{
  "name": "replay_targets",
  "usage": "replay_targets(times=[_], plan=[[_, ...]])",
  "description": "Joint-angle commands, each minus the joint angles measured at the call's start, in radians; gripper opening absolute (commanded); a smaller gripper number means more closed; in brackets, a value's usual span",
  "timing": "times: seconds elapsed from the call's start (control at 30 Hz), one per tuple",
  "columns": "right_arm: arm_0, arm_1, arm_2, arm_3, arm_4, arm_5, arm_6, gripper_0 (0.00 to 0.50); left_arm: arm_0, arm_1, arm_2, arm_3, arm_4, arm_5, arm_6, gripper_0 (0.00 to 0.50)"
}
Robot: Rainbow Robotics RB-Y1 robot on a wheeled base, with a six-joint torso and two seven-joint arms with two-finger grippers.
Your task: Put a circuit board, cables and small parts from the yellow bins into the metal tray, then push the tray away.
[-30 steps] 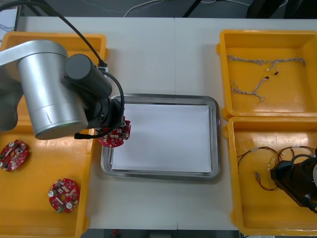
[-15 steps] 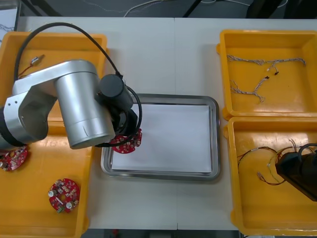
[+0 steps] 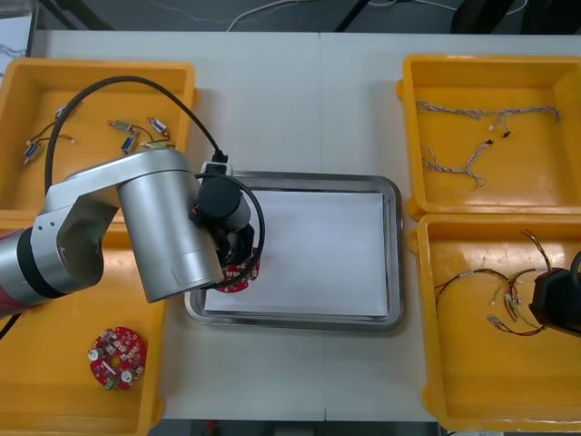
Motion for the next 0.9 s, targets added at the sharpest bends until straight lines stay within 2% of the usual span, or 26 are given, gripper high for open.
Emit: replay_targets(times=[0.03, 0.27, 0.5, 0.7, 0.9], plan=[[-0.028, -0.056, -0.055, -0.067, -0.044, 0.007, 0.159, 0.000, 0.047, -0.020, 0.001, -0.047, -0.044, 0.000, -0.051, 0.000], [-0.054, -0.085, -0.110, -0.069, -0.142, 0.007, 0.320, 0.000, 0.065, -0.037, 0.001, -0.044, -0.077, -0.001, -0.064, 0.000], [-0.087, -0.123, -0.115, -0.081, -0.176, 0.007, 0.464, 0.000, 0.065, -0.080, -0.001, -0.014, -0.100, 0.010, -0.067, 0.000], [-0.122, -0.143, -0.118, -0.079, -0.232, 0.007, 0.539, 0.000, 0.065, -0.089, -0.007, 0.005, -0.113, 0.011, -0.070, 0.000], [-0.146, -0.168, -0.118, -0.079, -0.305, 0.007, 0.555, 0.000, 0.078, -0.091, -0.015, 0.020, -0.141, 0.011, -0.077, 0.000]])
